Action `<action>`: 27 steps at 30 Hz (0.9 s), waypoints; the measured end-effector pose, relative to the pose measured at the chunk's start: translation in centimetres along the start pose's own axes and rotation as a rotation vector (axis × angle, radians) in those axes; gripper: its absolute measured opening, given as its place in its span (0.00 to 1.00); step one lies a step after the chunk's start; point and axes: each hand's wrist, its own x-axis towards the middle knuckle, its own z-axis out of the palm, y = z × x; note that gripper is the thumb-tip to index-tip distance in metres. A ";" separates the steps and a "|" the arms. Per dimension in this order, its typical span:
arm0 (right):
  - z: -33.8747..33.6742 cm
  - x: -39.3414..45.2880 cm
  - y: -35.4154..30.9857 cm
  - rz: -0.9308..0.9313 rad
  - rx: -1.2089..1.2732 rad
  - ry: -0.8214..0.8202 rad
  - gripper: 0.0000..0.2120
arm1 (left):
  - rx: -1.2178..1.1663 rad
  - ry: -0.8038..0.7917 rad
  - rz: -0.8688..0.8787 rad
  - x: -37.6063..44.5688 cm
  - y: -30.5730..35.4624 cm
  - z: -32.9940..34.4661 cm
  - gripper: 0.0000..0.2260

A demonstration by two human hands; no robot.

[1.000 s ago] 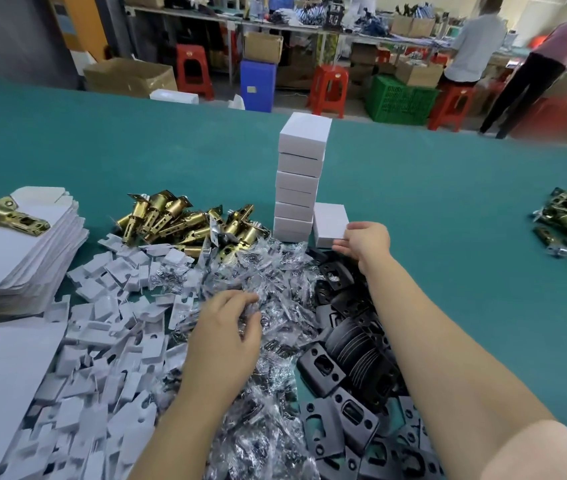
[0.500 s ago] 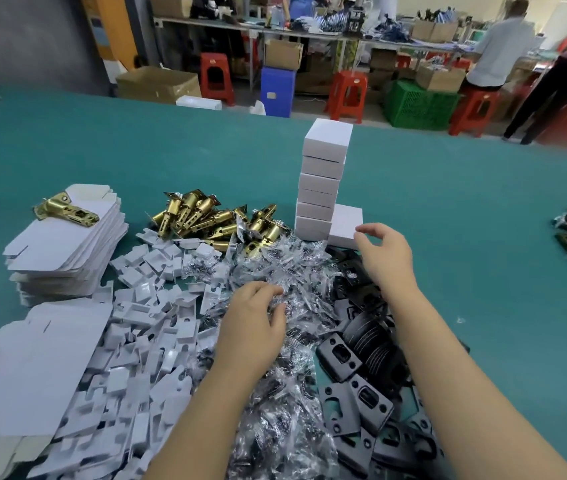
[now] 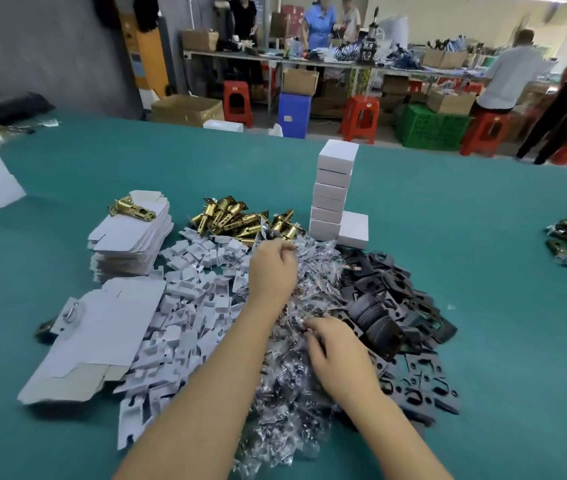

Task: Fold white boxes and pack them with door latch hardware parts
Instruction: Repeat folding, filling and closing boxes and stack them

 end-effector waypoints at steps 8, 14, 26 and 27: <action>0.9 -2.6 -1.6 -0.090 -0.026 0.013 0.21 | -1.033 -0.032 -0.713 4.2 -0.3 -1.3 0.07; 1.6 -3.8 -2.0 -0.140 -0.068 0.002 0.24 | -0.395 -0.101 -0.463 2.9 0.5 -1.0 0.09; 2.7 -4.8 -1.0 -0.049 -0.033 -0.006 0.23 | 1.125 -0.326 0.033 2.2 -1.5 -12.6 0.06; 2.8 -4.9 -1.0 -0.051 -0.041 -0.002 0.23 | 1.141 -0.323 -0.003 2.0 -2.5 -13.6 0.06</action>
